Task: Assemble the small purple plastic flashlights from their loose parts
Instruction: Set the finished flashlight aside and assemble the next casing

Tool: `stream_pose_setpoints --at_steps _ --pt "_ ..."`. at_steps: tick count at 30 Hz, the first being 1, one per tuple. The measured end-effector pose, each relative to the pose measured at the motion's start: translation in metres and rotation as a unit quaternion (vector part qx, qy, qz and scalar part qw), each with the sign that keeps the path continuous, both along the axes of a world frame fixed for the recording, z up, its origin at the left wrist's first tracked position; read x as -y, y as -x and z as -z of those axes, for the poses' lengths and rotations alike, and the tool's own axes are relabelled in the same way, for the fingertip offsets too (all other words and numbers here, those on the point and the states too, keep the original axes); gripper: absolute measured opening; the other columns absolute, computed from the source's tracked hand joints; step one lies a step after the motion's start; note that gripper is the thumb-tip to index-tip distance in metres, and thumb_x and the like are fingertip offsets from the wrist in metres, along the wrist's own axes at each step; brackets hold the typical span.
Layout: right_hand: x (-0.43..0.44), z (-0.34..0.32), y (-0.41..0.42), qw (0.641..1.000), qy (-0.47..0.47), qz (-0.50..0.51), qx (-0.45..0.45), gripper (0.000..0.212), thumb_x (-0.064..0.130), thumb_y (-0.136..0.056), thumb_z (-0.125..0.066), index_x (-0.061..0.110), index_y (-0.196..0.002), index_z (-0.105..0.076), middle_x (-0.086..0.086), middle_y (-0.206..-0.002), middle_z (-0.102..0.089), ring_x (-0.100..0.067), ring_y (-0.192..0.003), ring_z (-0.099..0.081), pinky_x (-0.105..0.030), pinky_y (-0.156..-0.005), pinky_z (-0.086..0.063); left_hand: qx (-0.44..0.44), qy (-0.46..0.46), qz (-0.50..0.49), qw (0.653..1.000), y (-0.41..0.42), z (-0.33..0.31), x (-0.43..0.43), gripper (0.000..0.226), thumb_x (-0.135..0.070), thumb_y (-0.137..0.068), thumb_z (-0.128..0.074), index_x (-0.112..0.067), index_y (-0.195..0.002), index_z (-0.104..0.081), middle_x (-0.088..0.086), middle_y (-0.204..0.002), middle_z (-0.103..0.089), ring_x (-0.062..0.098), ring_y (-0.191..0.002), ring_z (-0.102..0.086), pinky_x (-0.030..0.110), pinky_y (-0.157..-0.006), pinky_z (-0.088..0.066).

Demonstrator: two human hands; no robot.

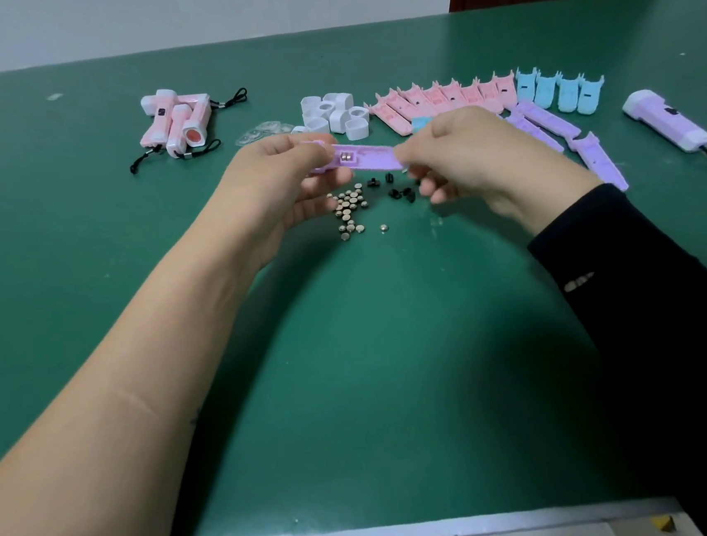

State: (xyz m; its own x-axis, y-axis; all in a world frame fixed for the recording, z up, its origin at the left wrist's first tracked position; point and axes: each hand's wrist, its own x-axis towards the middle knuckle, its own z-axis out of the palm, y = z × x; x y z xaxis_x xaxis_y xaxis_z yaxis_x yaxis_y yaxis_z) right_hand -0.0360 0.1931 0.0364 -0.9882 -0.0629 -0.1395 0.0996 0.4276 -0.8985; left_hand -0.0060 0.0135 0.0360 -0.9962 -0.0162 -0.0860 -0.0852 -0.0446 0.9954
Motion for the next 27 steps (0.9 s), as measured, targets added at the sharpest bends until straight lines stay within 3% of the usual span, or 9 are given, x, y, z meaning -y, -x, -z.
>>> stream_pose_setpoints --at_steps 6,10,15,21,24,27 --pt "-0.006 -0.001 -0.006 0.993 -0.066 -0.093 0.016 0.018 0.024 -0.080 -0.077 0.013 -0.085 -0.063 -0.003 -0.071 -0.068 -0.005 -0.048 -0.059 -0.019 -0.047 -0.050 0.035 -0.041 -0.006 0.999 0.003 0.001 0.003 0.006 -0.010 -0.096 -0.053 -0.011 -0.098 -0.059 0.001 -0.082 -0.071 0.005 -0.067 -0.070 0.018 -0.053 -0.051" --pt "-0.001 0.003 -0.010 0.970 -0.180 -0.161 -0.005 0.014 0.023 -0.074 -0.081 0.021 -0.081 -0.069 0.010 -0.058 -0.064 -0.001 -0.046 -0.056 -0.015 -0.045 -0.045 0.062 -0.060 -0.004 0.996 0.003 0.001 0.004 0.007 -0.015 -0.096 -0.055 -0.014 -0.093 -0.061 -0.003 -0.074 -0.071 0.003 -0.066 -0.069 0.016 -0.051 -0.050" --pt "0.007 0.006 -0.012 0.954 -0.238 -0.176 -0.044 0.014 0.024 -0.080 -0.076 0.026 -0.069 -0.068 0.012 -0.054 -0.059 -0.005 -0.049 -0.052 -0.018 -0.048 -0.040 0.085 -0.065 0.001 0.994 0.004 0.001 0.005 0.006 -0.017 -0.094 -0.059 -0.013 -0.092 -0.063 -0.001 -0.071 -0.067 0.004 -0.062 -0.066 0.015 -0.050 -0.049" --pt "0.009 0.004 -0.012 0.938 -0.298 -0.170 -0.051 0.016 0.025 -0.093 -0.059 0.016 -0.094 -0.072 0.014 -0.065 -0.054 -0.007 -0.056 -0.047 -0.020 -0.049 -0.034 0.083 -0.073 0.011 0.994 0.004 0.002 0.002 0.005 -0.013 -0.093 -0.059 -0.010 -0.091 -0.063 0.001 -0.073 -0.069 0.005 -0.064 -0.068 0.016 -0.052 -0.051" --pt "0.011 0.004 -0.013 0.932 -0.313 -0.176 -0.050 0.027 0.023 -0.096 -0.053 0.002 -0.105 -0.067 0.000 -0.075 -0.054 -0.016 -0.065 -0.045 -0.023 -0.054 -0.035 0.081 -0.075 0.014 0.994 0.003 0.002 0.001 0.005 -0.012 -0.093 -0.059 -0.009 -0.093 -0.062 0.002 -0.075 -0.069 0.005 -0.066 -0.069 0.017 -0.053 -0.052" --pt "0.008 0.002 -0.014 0.932 -0.302 -0.188 -0.066 0.020 0.028 -0.092 -0.060 0.009 -0.093 -0.067 0.003 -0.067 -0.054 -0.014 -0.058 -0.047 -0.023 -0.051 -0.035 0.080 -0.081 0.013 0.993 0.003 0.002 0.001 0.004 -0.011 -0.093 -0.059 -0.008 -0.092 -0.062 0.003 -0.076 -0.070 0.006 -0.067 -0.070 0.018 -0.053 -0.052"
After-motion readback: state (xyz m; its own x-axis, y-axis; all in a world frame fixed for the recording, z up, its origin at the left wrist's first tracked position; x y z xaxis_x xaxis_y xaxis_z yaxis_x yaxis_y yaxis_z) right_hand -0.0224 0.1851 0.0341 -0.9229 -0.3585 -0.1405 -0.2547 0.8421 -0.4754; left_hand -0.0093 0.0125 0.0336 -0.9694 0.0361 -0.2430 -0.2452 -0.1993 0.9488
